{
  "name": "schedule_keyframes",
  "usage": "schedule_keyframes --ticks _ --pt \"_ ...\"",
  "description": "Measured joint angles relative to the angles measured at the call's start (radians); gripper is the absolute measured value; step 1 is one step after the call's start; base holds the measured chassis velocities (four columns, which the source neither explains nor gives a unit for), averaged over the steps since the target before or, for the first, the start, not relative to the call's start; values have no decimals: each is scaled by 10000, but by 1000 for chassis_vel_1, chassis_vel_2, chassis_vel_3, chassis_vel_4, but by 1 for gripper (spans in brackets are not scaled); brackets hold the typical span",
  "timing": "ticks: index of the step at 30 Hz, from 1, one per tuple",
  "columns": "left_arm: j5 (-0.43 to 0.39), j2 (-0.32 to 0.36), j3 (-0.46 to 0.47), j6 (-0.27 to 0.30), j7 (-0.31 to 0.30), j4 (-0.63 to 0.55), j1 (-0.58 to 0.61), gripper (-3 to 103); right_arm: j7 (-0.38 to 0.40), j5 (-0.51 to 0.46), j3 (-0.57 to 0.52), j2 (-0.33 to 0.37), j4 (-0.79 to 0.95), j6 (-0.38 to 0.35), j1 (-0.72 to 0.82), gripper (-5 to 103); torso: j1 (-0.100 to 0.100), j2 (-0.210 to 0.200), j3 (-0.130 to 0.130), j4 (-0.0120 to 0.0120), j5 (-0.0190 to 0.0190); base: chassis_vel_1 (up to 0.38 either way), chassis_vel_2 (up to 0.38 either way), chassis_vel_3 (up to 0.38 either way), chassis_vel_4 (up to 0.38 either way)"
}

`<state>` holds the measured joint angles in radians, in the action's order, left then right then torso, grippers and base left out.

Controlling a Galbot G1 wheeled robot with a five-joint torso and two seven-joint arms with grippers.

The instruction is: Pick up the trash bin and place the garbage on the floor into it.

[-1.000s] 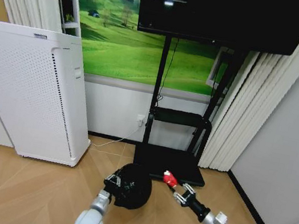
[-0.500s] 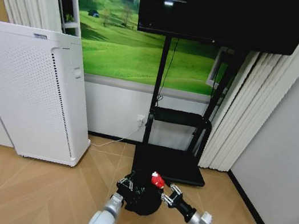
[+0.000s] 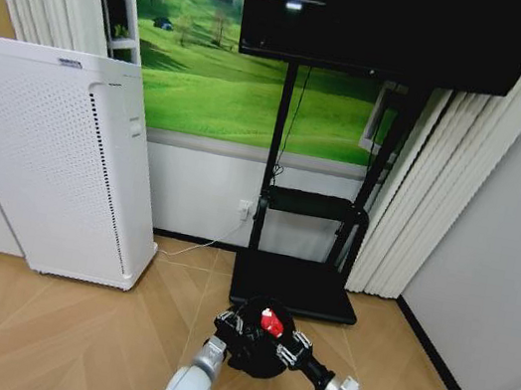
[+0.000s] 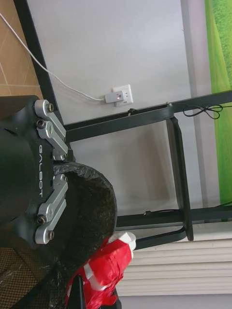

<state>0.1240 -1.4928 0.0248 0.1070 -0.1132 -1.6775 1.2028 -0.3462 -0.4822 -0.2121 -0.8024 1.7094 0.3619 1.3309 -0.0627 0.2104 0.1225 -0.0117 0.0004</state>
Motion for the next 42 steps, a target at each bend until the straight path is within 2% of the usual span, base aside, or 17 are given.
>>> schedule_keyframes --ticks 1,2,3,4,6,8,9,11,12,19,22,23,26,33,42 --pt "12 -8 -5 1 1 5 -5 7 12 -8 -1 -5 23 -58 -16 65 0 0 0 0 1 0 0 0 0" --pt "18 -10 -10 3 3 5 -7 7 16 -13 -4 -6 38 -89 -26 65 0 0 0 0 1 0 0 0 0" --pt "20 -10 -11 7 6 5 -7 7 21 -23 -14 -6 64 -126 -30 76 0 0 0 0 1 0 0 0 0" --pt "20 -10 -11 7 6 5 -7 7 21 -23 -14 -6 64 -126 -30 76 0 0 0 0 1 0 0 0 0" --pt "19 -9 1 11 14 2 -6 7 26 -34 -33 1 78 -144 -30 86 0 0 0 0 -1 0 0 0 0" --pt "19 -9 10 11 14 2 -4 7 28 -34 -40 3 78 -146 -29 86 0 0 0 0 -2 0 0 0 0" --pt "25 -10 13 11 13 1 1 7 29 -34 -45 1 79 -146 -25 96 0 0 0 0 -2 0 0 0 0" --pt "27 -11 14 11 13 1 1 7 29 -34 -46 0 79 -146 -23 96 0 0 0 1 -2 0 0 0 0" --pt "33 -14 15 12 13 0 5 7 34 -34 -52 -4 81 -146 -16 100 0 0 0 0 -1 0 0 0 0" --pt "76 -31 35 12 17 -44 39 7 162 -41 -147 -9 134 -150 40 100 0 1 0 -3 0 0 0 0 0" --pt "76 16 163 11 17 -232 179 7 462 -156 -451 -56 122 -218 151 100 1 1 0 -1 -2 0 0 0 0" --pt "47 129 319 10 17 -425 368 7 579 -238 -753 -100 -1 -220 222 100 0 1 -1 6 -12 0 0 0 0" --pt "-2 236 487 11 23 -630 492 7 666 -311 -934 -115 -98 -215 246 100 0 0 -1 3 -17 0 0 0 0" --pt "-376 779 1638 9 12 -1555 957 7 919 -570 -1547 -180 -196 -198 432 100 1 1 -1 0 -6 0 0 0 0" --pt "-881 1087 2658 135 -5 -2197 1266 7 1359 -790 -2298 -141 280 -464 726 100 1 0 -1 2 -6 0 0 0 0"
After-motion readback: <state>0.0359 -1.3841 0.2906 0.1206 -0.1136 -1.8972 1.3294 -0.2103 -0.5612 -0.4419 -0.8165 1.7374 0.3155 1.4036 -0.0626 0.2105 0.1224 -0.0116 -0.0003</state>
